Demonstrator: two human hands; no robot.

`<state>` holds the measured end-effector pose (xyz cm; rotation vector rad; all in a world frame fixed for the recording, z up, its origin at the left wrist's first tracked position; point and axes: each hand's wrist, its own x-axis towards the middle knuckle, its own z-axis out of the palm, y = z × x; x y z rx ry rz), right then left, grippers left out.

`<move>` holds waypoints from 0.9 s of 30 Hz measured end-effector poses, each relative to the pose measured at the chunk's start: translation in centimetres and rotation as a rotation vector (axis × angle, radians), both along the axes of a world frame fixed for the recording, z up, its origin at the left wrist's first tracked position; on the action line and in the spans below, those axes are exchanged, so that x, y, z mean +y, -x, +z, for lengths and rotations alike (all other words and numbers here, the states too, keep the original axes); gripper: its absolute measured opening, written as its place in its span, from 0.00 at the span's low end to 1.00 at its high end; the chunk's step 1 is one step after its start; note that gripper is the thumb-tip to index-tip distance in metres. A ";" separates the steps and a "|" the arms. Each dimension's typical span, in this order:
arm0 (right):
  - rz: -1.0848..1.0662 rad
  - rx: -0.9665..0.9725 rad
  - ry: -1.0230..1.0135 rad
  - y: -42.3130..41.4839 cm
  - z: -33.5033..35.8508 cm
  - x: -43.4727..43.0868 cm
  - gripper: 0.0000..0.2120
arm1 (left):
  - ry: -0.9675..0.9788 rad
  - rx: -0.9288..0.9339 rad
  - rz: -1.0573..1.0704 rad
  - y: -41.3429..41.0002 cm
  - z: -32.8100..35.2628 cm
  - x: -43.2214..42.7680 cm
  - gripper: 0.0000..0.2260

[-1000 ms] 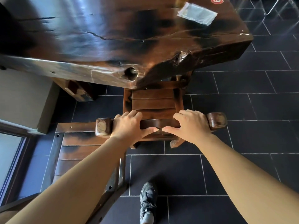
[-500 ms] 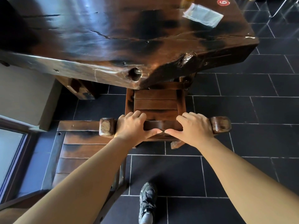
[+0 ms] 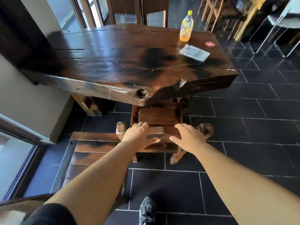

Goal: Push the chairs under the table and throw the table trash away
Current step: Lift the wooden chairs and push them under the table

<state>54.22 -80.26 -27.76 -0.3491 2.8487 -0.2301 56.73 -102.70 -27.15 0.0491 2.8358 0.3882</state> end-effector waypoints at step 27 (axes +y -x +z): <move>0.045 -0.014 0.051 -24.3 15.1 -5.0 0.30 | -0.031 0.129 0.077 -26.3 14.1 -5.4 0.26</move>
